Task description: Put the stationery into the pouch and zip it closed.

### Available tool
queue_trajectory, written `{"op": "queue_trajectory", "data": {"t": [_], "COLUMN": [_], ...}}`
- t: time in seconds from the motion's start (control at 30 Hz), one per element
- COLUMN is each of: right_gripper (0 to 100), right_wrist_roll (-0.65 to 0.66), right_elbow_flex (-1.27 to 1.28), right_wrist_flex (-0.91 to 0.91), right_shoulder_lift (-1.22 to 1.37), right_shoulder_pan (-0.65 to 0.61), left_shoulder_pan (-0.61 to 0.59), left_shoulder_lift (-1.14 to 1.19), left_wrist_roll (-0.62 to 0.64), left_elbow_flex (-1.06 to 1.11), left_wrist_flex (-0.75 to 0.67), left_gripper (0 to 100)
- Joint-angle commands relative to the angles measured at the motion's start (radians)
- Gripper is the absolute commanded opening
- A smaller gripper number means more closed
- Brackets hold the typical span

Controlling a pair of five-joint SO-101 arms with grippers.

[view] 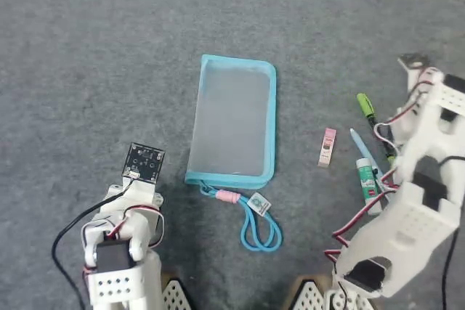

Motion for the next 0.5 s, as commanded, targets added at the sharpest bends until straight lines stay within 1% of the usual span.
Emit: {"op": "queue_trajectory", "data": {"t": [0.0, 0.1, 0.17, 0.3, 0.4, 0.47], "right_gripper": [1.7, 1.7, 1.7, 1.6, 1.6, 1.9], "right_wrist_roll": [0.078, 0.089, 0.126, 0.172, 0.224, 0.236], "right_elbow_flex": [-0.061, -0.130, -0.203, -0.393, -0.534, -0.615], "right_wrist_flex": [-0.061, -0.099, -0.099, -0.054, -0.044, -0.033], "right_shoulder_lift": [0.033, 0.077, 0.108, 0.180, 0.262, 0.325], "right_shoulder_pan": [0.048, 0.090, 0.111, 0.137, 0.140, 0.140], "left_shoulder_pan": [-0.006, -0.006, -0.006, -0.006, -0.006, -0.006], "left_shoulder_lift": [-0.018, -0.018, -0.018, -0.018, -0.018, -0.018], "left_wrist_roll": [-0.011, -0.011, -0.011, -0.011, -0.011, -0.011], "left_elbow_flex": [-0.005, -0.005, -0.005, -0.005, -0.005, -0.005], "left_wrist_flex": [0.002, 0.002, 0.002, 0.002, 0.002, 0.002], "left_gripper": [2, 2, 2, 2, 2, 2]}}
